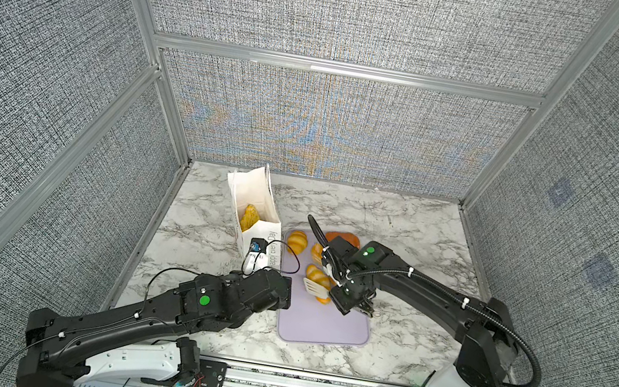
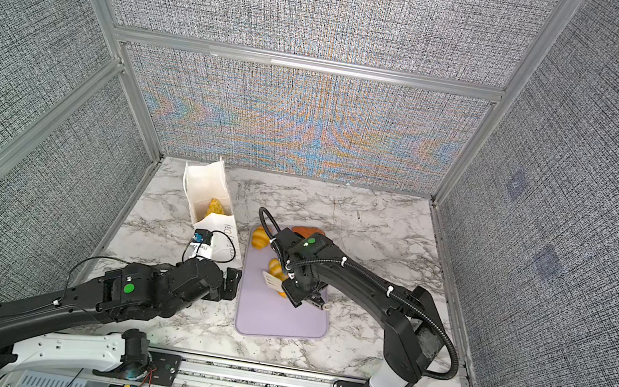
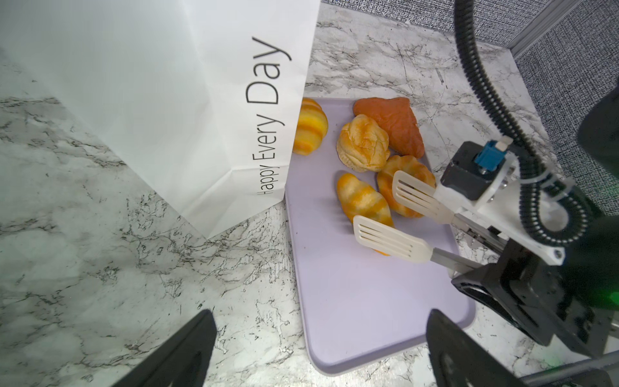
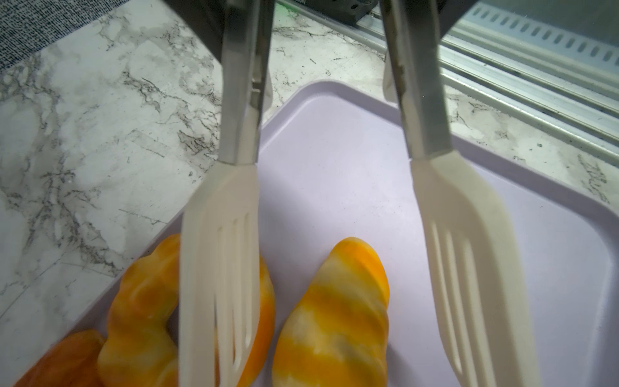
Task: Place the fake bread into the paper bag
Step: 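Close the tongs on the striped croissant nearest the robot with the right gripper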
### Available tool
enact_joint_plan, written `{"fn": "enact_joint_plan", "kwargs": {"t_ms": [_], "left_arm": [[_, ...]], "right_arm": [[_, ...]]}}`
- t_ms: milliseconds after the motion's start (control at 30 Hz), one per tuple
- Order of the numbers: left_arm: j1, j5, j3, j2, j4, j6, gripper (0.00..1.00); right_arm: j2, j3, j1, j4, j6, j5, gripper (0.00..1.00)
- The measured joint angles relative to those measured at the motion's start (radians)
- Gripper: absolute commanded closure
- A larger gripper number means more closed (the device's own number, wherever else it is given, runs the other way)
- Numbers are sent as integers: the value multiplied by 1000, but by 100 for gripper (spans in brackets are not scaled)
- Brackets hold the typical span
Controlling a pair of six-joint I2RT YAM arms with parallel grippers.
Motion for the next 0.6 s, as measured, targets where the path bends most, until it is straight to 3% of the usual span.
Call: {"fn": "enact_joint_plan", "kwargs": {"t_ms": [600], "left_arm": [[-1,19,-2,0,10,6,1]], "right_arm": [[101,37,25,3,39,19,43]]}}
